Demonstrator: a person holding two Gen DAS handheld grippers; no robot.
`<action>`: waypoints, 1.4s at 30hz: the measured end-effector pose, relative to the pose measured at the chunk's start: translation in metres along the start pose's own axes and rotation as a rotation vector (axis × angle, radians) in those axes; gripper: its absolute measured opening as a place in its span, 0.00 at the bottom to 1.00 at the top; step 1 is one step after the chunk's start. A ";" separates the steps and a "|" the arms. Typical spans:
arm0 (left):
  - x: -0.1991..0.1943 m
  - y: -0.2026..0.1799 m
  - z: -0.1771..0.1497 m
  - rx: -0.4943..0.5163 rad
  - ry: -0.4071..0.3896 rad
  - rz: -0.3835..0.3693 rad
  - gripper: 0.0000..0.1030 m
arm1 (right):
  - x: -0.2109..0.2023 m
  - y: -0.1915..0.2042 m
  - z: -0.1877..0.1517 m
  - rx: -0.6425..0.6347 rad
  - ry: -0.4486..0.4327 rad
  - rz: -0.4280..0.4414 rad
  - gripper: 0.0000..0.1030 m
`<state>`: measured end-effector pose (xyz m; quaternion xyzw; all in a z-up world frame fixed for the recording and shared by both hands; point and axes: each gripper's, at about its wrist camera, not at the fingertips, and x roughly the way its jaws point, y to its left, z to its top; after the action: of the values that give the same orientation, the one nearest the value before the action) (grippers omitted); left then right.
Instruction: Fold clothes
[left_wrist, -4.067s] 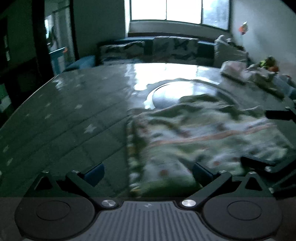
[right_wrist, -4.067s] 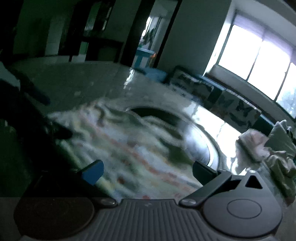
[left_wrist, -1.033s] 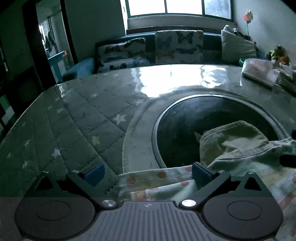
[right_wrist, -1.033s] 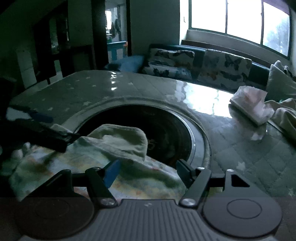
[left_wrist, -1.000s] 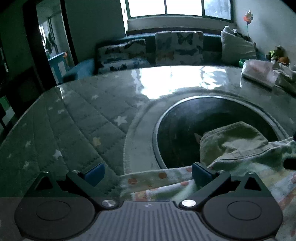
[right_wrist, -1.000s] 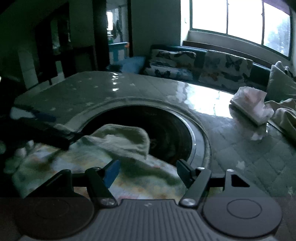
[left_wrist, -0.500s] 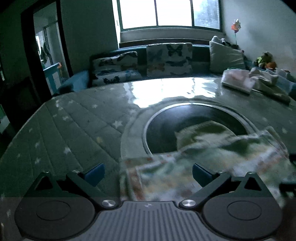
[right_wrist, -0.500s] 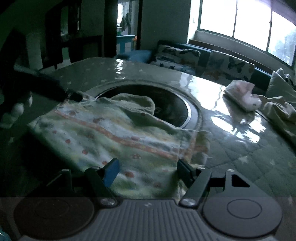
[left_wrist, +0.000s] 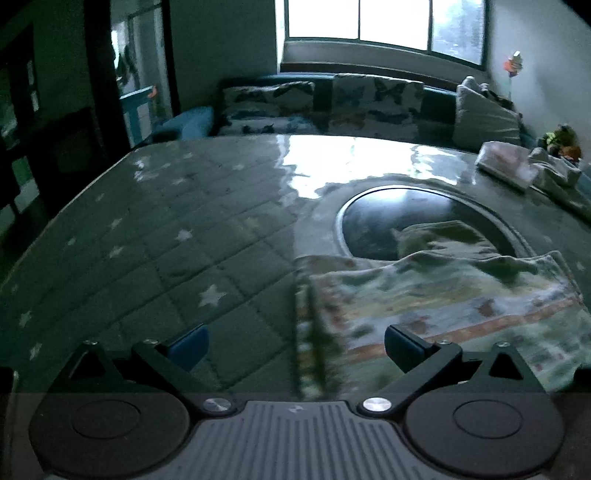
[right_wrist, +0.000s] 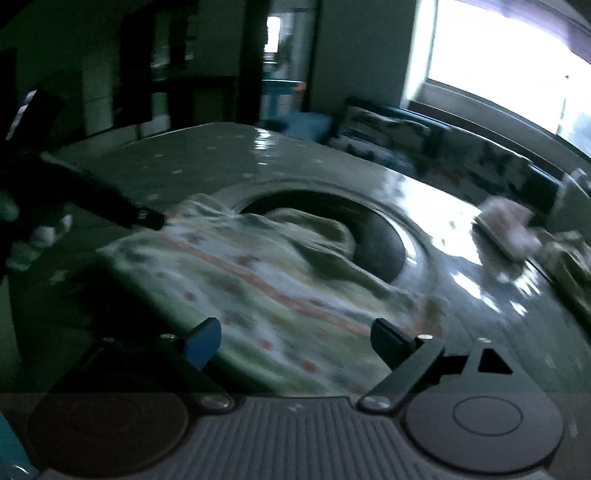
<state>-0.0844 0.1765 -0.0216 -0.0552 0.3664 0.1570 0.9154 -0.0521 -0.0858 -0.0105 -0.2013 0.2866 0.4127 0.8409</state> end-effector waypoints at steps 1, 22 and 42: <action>0.000 0.004 0.000 -0.008 0.004 0.001 1.00 | 0.002 0.007 0.004 -0.024 0.001 0.020 0.88; 0.008 0.047 0.017 -0.236 0.122 -0.118 1.00 | 0.064 0.145 0.050 -0.391 0.045 0.257 0.44; 0.028 0.048 0.023 -0.615 0.302 -0.380 1.00 | 0.024 0.080 0.074 -0.011 -0.090 0.314 0.09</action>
<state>-0.0659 0.2341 -0.0231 -0.4164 0.4163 0.0771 0.8046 -0.0813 0.0170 0.0218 -0.1398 0.2741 0.5494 0.7768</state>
